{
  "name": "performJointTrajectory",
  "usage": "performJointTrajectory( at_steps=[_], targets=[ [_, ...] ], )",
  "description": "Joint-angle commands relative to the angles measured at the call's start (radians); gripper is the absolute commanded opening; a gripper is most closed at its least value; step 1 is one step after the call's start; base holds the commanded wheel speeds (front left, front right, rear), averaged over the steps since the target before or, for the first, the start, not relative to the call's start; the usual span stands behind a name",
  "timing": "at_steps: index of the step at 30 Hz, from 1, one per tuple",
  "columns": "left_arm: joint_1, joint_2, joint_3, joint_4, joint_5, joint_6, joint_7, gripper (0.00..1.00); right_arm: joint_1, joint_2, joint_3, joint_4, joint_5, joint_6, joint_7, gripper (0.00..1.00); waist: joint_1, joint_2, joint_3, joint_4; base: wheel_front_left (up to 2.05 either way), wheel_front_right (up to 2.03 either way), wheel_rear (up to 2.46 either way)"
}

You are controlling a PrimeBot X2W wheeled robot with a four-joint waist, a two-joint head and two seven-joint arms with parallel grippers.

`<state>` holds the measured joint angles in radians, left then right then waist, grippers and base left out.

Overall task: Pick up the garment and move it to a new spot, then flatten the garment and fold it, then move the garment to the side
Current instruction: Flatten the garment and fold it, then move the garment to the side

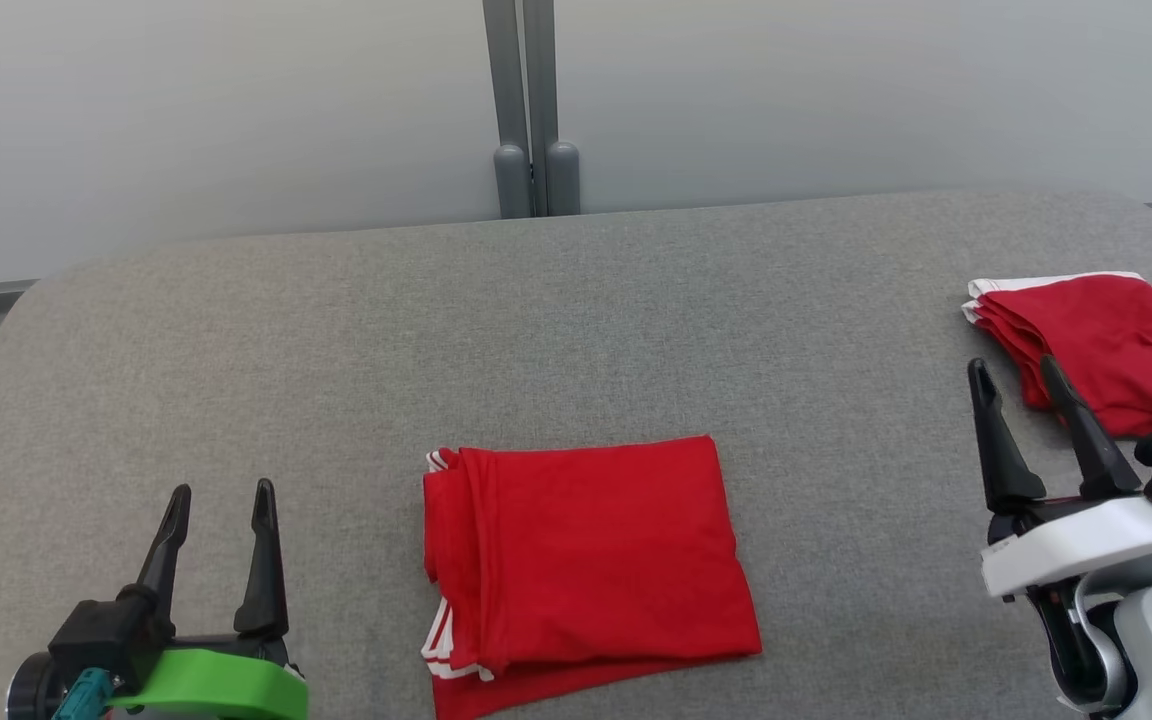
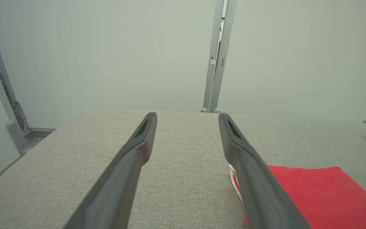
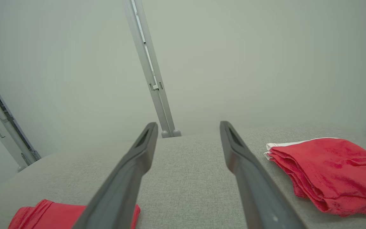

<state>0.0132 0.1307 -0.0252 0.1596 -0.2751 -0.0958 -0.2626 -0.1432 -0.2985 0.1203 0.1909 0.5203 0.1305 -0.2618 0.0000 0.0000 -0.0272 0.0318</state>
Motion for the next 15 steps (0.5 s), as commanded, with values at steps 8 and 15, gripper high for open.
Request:
performJointTrajectory(
  at_steps=[8, 15],
  targets=[
    [0.024, -0.021, 0.013, 0.008, 0.043, -0.006, -0.003, 1.00, 0.078, 0.064, -0.080, 0.036, -0.132, 0.000, -0.003, 1.00, 0.0000, 0.0000, 0.005, 0.000, 0.00, 0.00, 0.00],
    [0.005, -0.027, 0.014, 0.019, 0.066, -0.014, -0.003, 1.00, 0.068, 0.068, -0.074, 0.050, -0.156, 0.000, -0.003, 1.00, 0.0000, 0.0000, 0.010, 0.003, 0.00, 0.00, 0.00]
  ],
)
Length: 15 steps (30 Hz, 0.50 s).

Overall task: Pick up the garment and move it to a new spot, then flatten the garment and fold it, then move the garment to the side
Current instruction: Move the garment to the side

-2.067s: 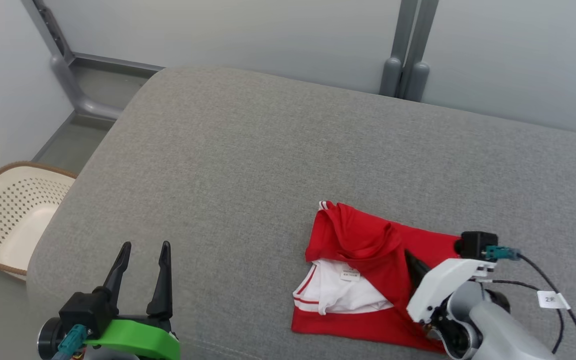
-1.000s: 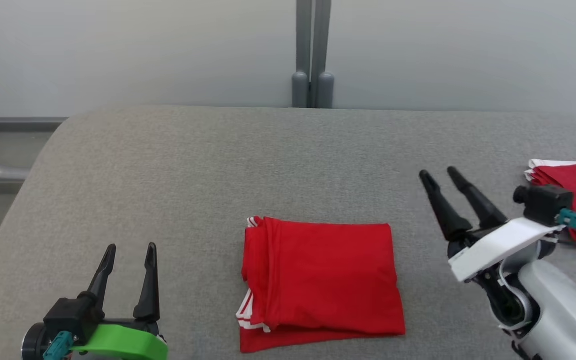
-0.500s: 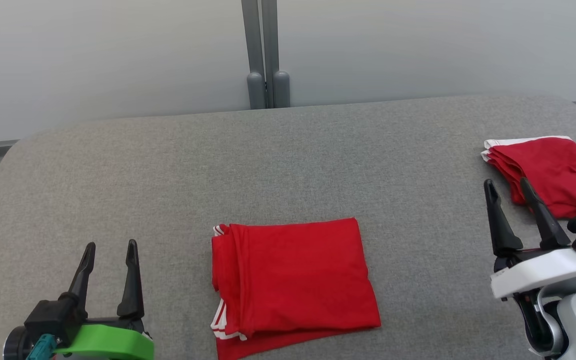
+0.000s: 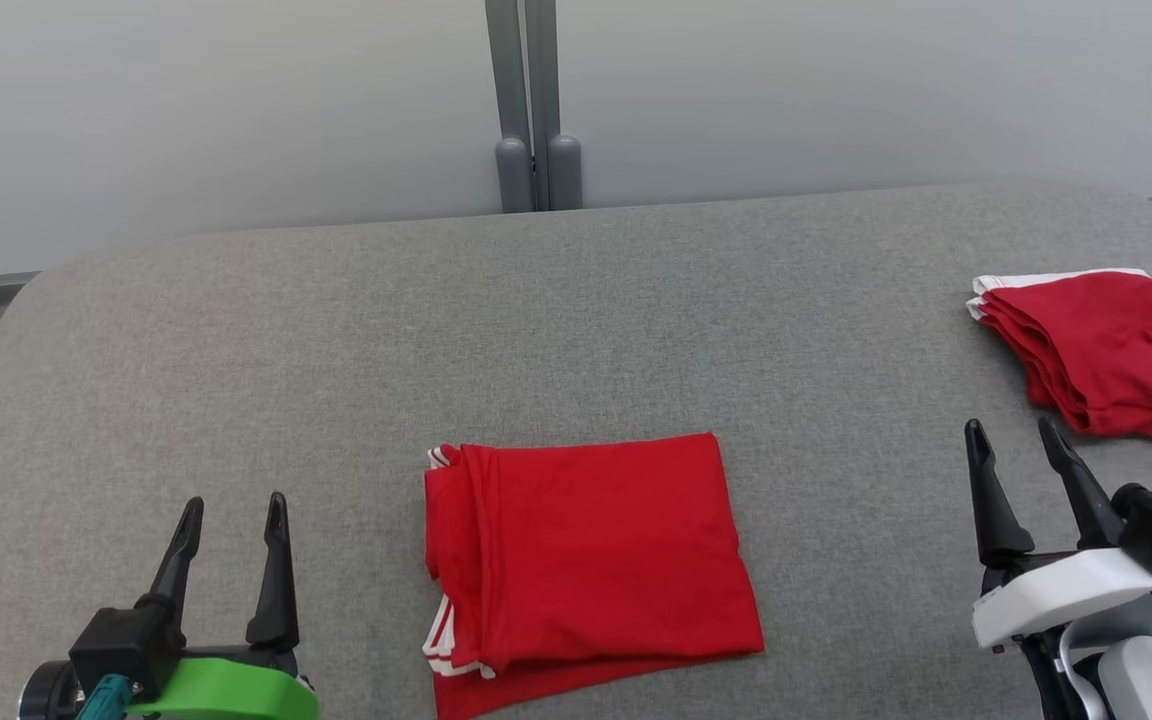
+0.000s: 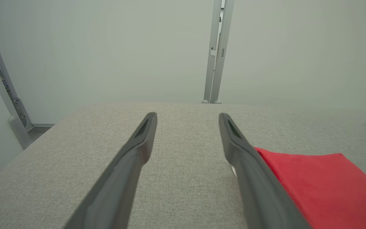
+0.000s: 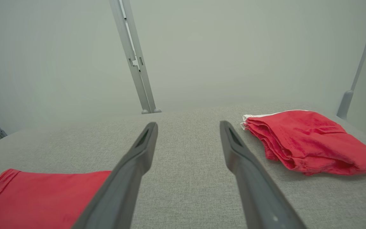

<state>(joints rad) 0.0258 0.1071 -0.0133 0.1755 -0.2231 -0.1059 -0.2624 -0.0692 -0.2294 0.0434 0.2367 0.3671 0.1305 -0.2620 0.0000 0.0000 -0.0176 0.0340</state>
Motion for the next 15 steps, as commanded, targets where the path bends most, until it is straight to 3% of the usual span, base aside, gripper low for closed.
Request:
performJointTrajectory(
  at_steps=[1, 10, 15],
  targets=[
    [-0.009, -0.004, 0.003, 0.004, 0.016, -0.005, -0.003, 1.00, -0.008, -0.003, 0.009, 0.007, -0.006, 0.000, -0.003, 1.00, 0.0000, 0.0000, 0.000, 0.001, 0.00, 0.00, 0.00],
    [-0.022, -0.011, 0.006, 0.012, 0.022, -0.011, -0.003, 1.00, -0.021, -0.005, 0.059, 0.036, 0.015, 0.000, -0.003, 1.00, 0.0000, 0.0000, 0.004, 0.016, 0.00, 0.00, 0.00],
    [-0.030, -0.015, -0.005, 0.015, 0.025, -0.015, -0.003, 1.00, -0.063, 0.004, 0.126, 0.083, 0.081, 0.000, 0.090, 1.00, 0.0000, 0.0000, 0.009, 0.050, 0.00, 0.00, 0.00]
  ],
)
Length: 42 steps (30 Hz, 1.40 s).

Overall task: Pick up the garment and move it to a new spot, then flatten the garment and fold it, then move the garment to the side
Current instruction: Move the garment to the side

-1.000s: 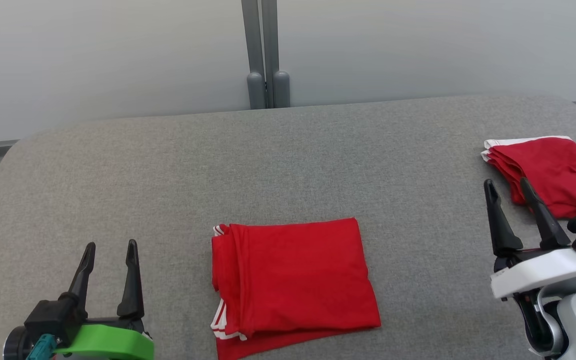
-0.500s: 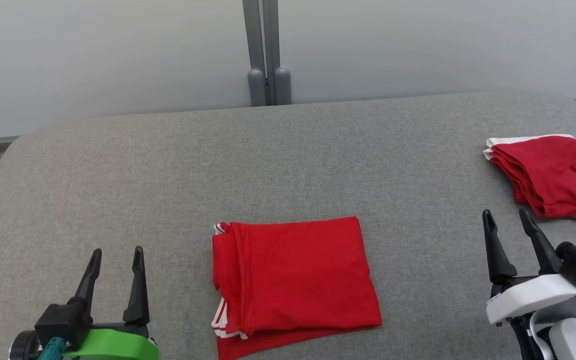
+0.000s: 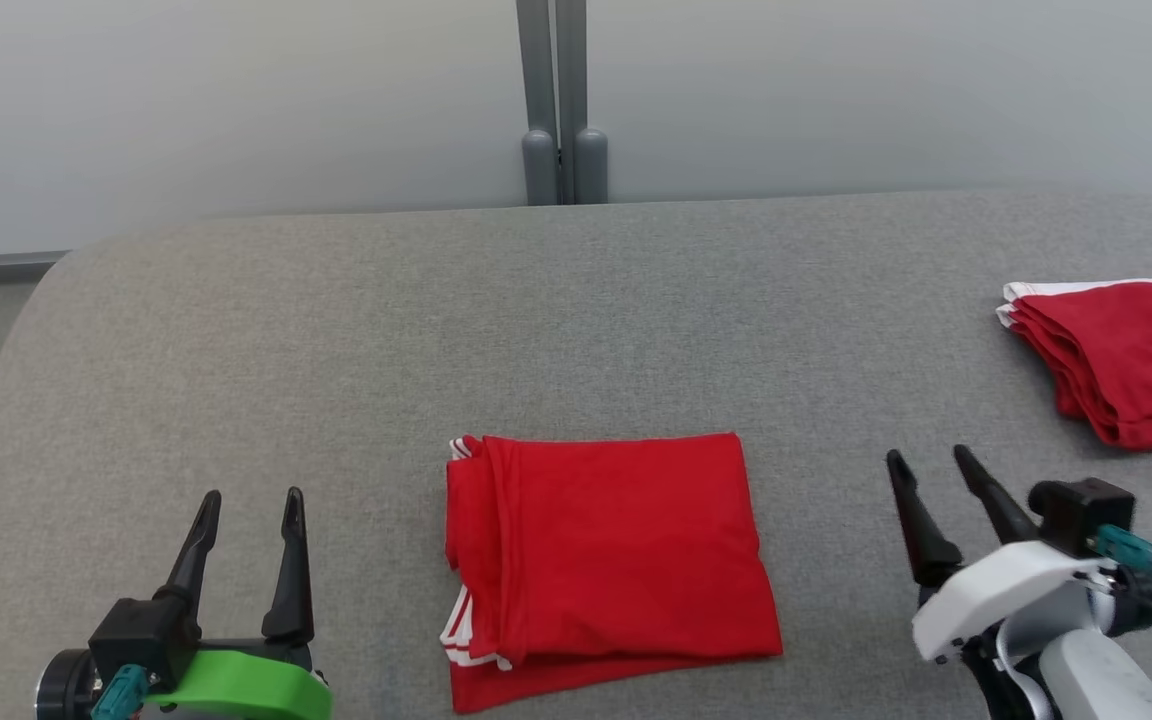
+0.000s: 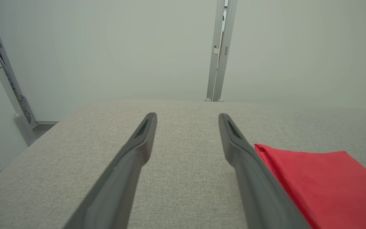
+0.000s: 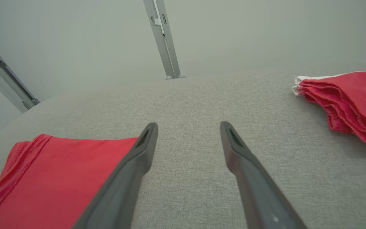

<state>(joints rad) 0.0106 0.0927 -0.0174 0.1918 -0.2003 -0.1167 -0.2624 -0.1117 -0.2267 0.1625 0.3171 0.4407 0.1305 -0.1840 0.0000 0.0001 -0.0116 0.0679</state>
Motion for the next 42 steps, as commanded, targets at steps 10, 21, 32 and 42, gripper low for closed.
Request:
performJointTrajectory(
  at_steps=[10, 21, 32, 42],
  targets=[
    [-0.043, -0.010, -0.037, 0.028, -0.006, -0.011, -0.003, 1.00, -0.157, 0.028, 0.138, 0.147, 0.090, 0.000, 0.203, 1.00, 0.0000, -0.0001, 0.020, 0.152, 0.00, 0.00, 0.00],
    [-0.052, -0.013, -0.051, 0.051, -0.014, -0.013, -0.003, 1.00, -0.227, 0.066, 0.059, 0.388, 0.119, 0.000, 0.366, 1.00, 0.0000, -0.0001, 0.043, 0.252, 0.00, 0.00, 0.00],
    [-0.056, -0.008, -0.047, 0.054, -0.009, -0.014, -0.003, 1.00, -0.248, 0.093, 0.031, 0.425, 0.124, 0.000, 0.384, 0.00, 0.0000, -0.0001, 0.042, 0.239, 0.00, 0.00, 0.00],
    [-0.057, -0.012, -0.072, 0.041, -0.016, -0.015, -0.003, 1.00, -0.284, 0.057, 0.049, 0.370, 0.111, 0.000, 0.297, 0.00, 0.0000, -0.0001, 0.020, 0.106, 0.00, 0.00, 0.00]
  ],
)
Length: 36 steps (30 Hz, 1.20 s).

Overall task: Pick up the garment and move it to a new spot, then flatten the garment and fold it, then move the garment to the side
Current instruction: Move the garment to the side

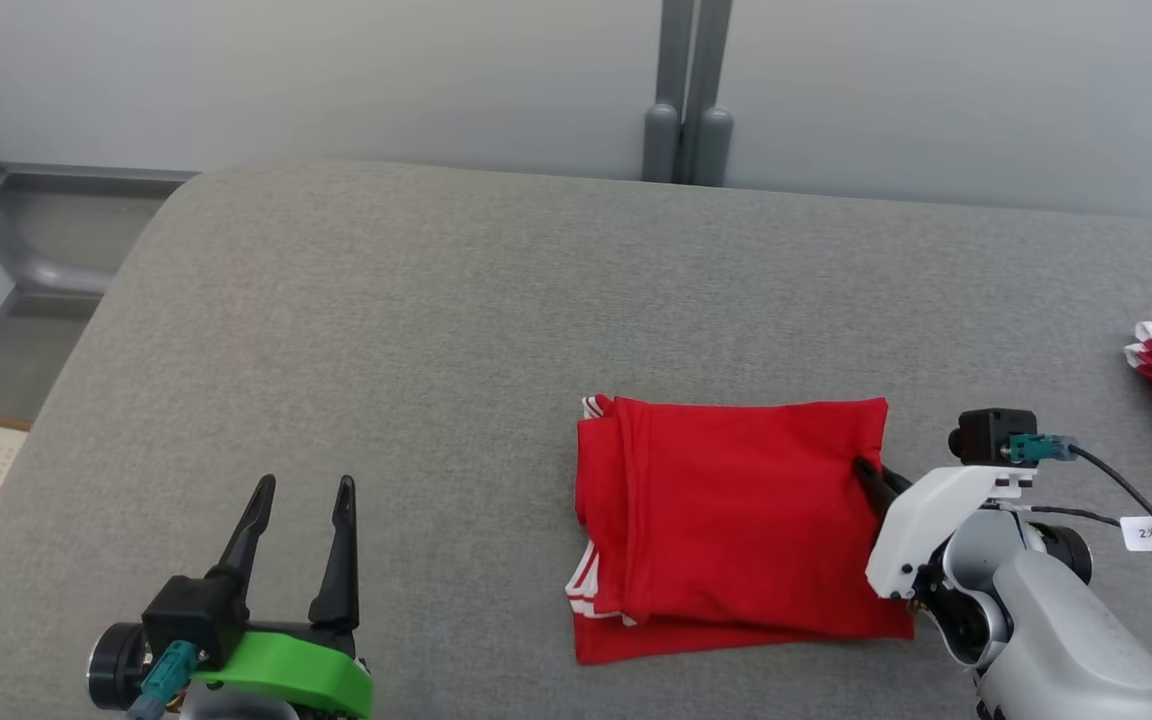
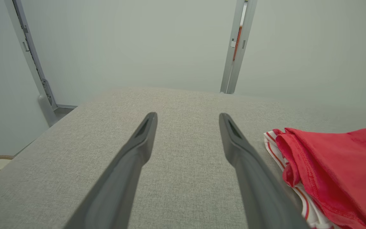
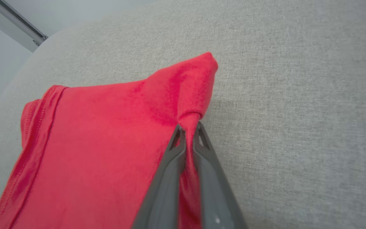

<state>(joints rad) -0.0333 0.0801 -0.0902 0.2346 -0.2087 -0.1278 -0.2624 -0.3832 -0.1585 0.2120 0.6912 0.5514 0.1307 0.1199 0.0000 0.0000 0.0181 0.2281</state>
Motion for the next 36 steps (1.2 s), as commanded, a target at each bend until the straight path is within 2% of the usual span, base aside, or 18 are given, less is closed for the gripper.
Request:
performJointTrajectory(
  at_steps=[1, 11, 19, 25, 29, 36],
  targets=[
    [-0.015, 0.000, -0.005, -0.005, -0.006, -0.004, -0.003, 1.00, -0.016, -0.017, 0.005, -0.012, -0.002, 0.000, -0.011, 0.00, 0.0000, 0.0000, -0.011, -0.077, 0.00, 0.00, 0.00],
    [-0.045, -0.003, -0.074, -0.017, -0.013, -0.004, -0.003, 1.00, -0.028, -0.068, 0.021, -0.055, 0.010, 0.000, -0.027, 0.00, 0.0000, 0.0000, 0.006, -0.279, 0.00, 0.00, 0.00],
    [-0.085, 0.003, -0.110, -0.012, -0.021, -0.004, -0.003, 1.00, -0.024, -0.089, 0.032, -0.101, 0.033, 0.000, -0.047, 0.00, 0.0000, 0.0000, 0.038, -0.395, 0.00, 0.00, 0.00],
    [-0.109, 0.015, -0.124, -0.010, -0.020, -0.004, -0.003, 1.00, -0.040, -0.103, 0.047, -0.135, 0.055, 0.000, -0.056, 0.00, 0.0000, 0.0000, 0.072, -0.436, 0.00, 0.00, 0.00],
    [-0.130, 0.026, -0.134, -0.011, -0.017, -0.004, -0.003, 1.00, -0.085, -0.130, 0.088, -0.164, 0.056, 0.000, -0.064, 0.00, 0.0000, 0.0000, 0.117, -0.436, 0.00, 0.00, 0.00],
    [-0.196, 0.052, -0.148, -0.008, -0.005, -0.004, -0.003, 1.00, -0.256, -0.239, 0.148, -0.193, 0.060, 0.000, -0.059, 0.00, 0.0000, 0.0000, 0.254, -0.400, 0.00, 0.00, 0.00]
  ],
)
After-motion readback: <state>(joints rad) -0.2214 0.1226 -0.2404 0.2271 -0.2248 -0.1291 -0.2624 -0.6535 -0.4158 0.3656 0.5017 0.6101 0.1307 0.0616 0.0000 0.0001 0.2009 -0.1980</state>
